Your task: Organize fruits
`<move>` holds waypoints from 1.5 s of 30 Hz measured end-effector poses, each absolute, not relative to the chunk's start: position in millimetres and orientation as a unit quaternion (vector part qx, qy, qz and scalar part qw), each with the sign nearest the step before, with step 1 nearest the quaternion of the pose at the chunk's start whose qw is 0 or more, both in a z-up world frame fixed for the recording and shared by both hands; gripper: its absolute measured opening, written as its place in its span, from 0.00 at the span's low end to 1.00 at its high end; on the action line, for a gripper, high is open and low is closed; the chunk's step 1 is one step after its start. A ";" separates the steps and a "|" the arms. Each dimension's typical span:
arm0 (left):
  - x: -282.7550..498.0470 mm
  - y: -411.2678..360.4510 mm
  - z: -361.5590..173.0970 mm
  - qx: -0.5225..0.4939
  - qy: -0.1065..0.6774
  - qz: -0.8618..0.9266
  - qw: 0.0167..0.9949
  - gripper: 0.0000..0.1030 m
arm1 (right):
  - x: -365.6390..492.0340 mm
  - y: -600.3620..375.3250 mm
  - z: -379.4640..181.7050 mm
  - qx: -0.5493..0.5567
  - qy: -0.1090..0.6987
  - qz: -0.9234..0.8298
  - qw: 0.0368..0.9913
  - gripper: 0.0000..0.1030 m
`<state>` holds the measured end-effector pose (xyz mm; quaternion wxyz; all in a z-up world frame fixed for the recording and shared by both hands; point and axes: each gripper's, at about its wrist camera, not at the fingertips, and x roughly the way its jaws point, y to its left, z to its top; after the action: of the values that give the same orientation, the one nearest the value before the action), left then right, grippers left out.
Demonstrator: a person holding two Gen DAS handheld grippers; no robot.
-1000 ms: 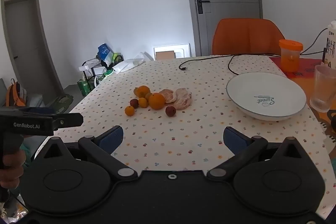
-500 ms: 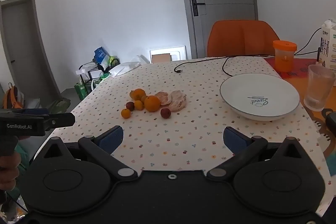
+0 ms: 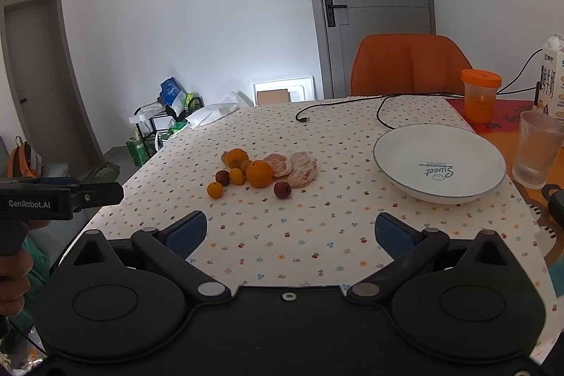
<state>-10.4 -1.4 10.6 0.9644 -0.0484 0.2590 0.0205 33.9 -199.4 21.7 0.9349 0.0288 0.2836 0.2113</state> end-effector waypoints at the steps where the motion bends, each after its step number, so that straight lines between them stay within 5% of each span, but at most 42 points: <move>1: -10.3 -1.3 10.6 -0.048 0.260 0.021 0.964 1.00 | 34.5 -199.2 21.5 0.030 0.284 0.211 0.935 1.00; 45: -2.1 7.0 -2.6 -0.063 0.260 0.031 0.963 1.00 | 37.4 -201.1 15.6 0.048 0.280 0.217 0.934 1.00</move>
<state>-2.1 7.0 -2.6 0.9631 -0.0633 0.2598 0.0311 37.4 -201.1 15.6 0.9340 0.0483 0.2801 0.2166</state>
